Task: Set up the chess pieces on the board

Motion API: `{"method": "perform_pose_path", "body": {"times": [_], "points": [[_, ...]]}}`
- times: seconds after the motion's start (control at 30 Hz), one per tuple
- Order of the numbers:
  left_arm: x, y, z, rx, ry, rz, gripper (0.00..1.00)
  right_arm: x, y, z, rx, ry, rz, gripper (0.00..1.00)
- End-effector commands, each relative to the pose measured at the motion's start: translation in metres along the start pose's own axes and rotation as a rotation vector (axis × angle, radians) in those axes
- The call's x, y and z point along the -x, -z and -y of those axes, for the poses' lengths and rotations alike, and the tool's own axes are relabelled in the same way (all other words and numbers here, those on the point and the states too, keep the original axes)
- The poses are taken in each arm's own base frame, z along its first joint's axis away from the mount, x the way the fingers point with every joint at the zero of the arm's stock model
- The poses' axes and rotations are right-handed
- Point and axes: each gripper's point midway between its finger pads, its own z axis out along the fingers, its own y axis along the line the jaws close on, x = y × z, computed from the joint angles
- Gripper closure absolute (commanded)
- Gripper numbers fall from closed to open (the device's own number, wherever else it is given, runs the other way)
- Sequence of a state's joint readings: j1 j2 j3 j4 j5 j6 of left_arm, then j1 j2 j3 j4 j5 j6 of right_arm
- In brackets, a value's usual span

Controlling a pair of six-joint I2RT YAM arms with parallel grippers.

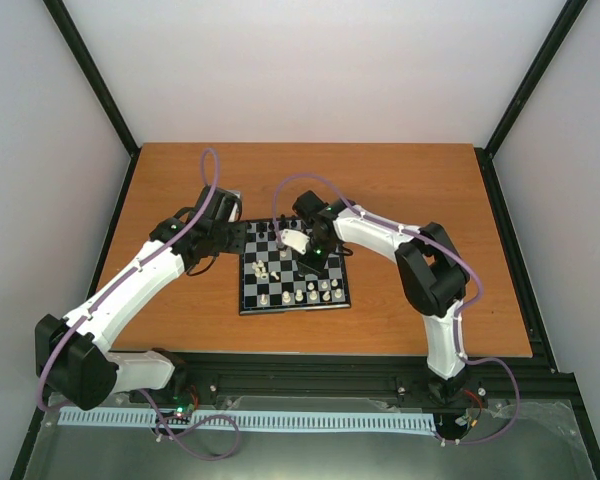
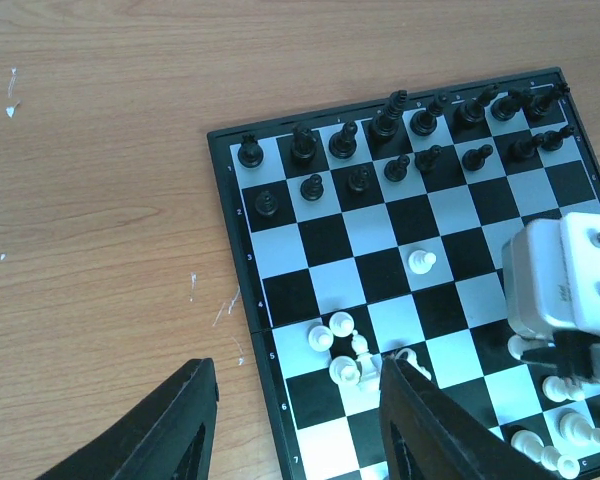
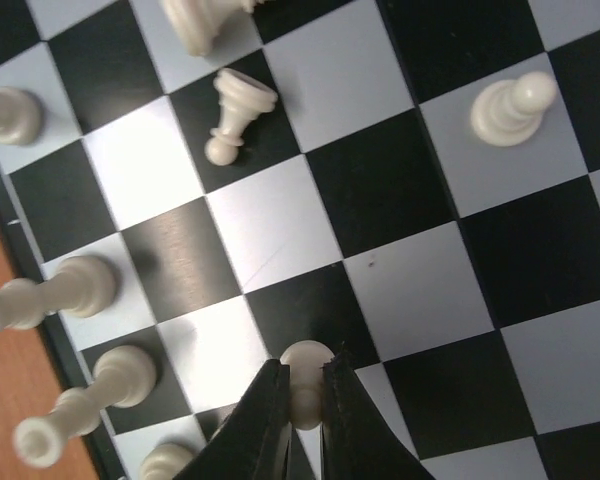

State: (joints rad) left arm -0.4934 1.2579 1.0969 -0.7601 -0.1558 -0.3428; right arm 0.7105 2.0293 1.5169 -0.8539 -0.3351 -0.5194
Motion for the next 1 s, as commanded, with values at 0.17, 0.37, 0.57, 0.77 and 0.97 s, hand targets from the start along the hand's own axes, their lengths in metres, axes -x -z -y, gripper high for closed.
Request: {"method": "perform_pose_path", "body": {"times": [0.17, 0.37, 0.57, 0.77, 0.97], "points": [[0.002, -0.001, 0.001, -0.003, -0.016, -0.004, 0.52, -0.001, 0.009, -0.028, 0.064, 0.068, -0.001, 0.94], [0.002, -0.001, 0.0, -0.001, -0.017, -0.005, 0.52, -0.006, -0.002, -0.034, 0.093, 0.078, -0.033, 0.94], [0.002, -0.001, 0.001, -0.003, -0.017, -0.008, 0.52, -0.009, -0.007, -0.038, 0.107, 0.087, -0.052, 0.94], [0.002, -0.002, 0.002, -0.007, -0.017, -0.01, 0.52, -0.011, -0.012, -0.037, 0.107, 0.086, -0.067, 0.94], [0.001, -0.002, 0.002, -0.01, -0.017, -0.012, 0.52, -0.013, -0.015, -0.037, 0.11, 0.083, -0.076, 0.94]]}}
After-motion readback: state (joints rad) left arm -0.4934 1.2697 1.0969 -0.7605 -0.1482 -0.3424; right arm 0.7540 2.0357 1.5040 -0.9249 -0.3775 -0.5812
